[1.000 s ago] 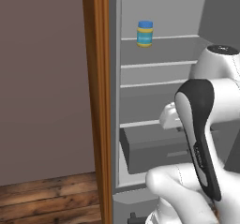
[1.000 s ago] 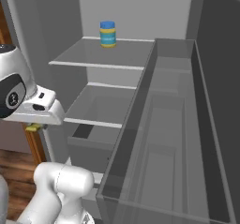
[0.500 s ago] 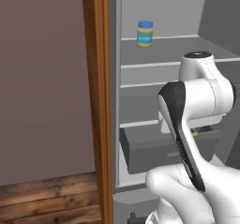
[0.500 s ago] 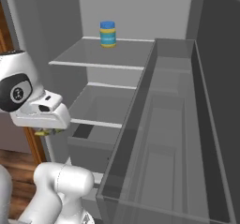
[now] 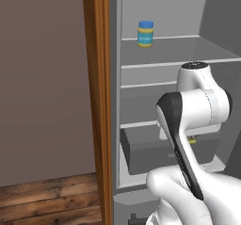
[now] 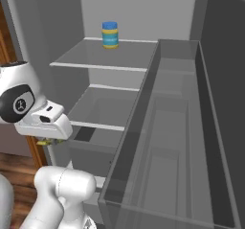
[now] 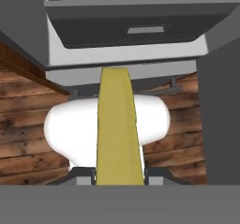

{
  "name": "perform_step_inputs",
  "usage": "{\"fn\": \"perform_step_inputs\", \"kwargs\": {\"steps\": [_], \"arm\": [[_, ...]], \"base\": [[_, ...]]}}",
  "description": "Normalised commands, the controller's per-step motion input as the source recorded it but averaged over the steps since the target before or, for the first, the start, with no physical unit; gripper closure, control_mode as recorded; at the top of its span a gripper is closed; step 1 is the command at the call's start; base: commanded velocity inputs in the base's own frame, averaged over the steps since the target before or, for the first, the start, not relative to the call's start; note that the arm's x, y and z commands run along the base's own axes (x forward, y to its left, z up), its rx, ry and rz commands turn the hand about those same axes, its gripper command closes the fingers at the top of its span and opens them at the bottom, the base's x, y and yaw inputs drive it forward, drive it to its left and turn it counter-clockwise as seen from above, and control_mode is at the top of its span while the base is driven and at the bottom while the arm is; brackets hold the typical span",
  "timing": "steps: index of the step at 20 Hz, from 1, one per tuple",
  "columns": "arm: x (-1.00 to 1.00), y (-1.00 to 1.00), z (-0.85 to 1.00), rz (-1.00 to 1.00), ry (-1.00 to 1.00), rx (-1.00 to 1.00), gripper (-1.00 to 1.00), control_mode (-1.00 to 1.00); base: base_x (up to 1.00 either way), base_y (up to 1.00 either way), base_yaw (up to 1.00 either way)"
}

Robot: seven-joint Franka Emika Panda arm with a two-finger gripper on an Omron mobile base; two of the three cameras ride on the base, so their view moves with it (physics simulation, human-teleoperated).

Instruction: Retrieve the butter from the fridge and place it on a plate on the dining table. Then retrieve the butter knife by the fridge and place it near the plate.

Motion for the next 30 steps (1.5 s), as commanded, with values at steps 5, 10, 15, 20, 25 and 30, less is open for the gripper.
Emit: {"fn": "perform_step_inputs", "kwargs": {"steps": [5,10,15,20,25,30], "arm": [[0.0,0.02,-0.02,0.0,0.0,0.0,1.0,-1.0],[-0.04,0.0,-0.02,0.0,0.0,0.0,1.0,1.0],[0.0,0.0,0.0,0.0,0.0,0.0,1.0,1.0],[0.0,0.0,0.0,0.0,0.0,0.0,1.0,1.0],[0.0,0.0,0.0,0.0,0.0,0.0,1.0,1.0],[0.0,0.0,0.0,0.0,0.0,0.0,1.0,1.0]], "base": [[0.0,0.0,0.0],[-0.3,0.2,-0.08],[-0.44,0.6,-0.29],[-0.38,0.67,-0.38],[-0.71,0.41,-0.57],[-0.68,0.17,-0.79]]}}
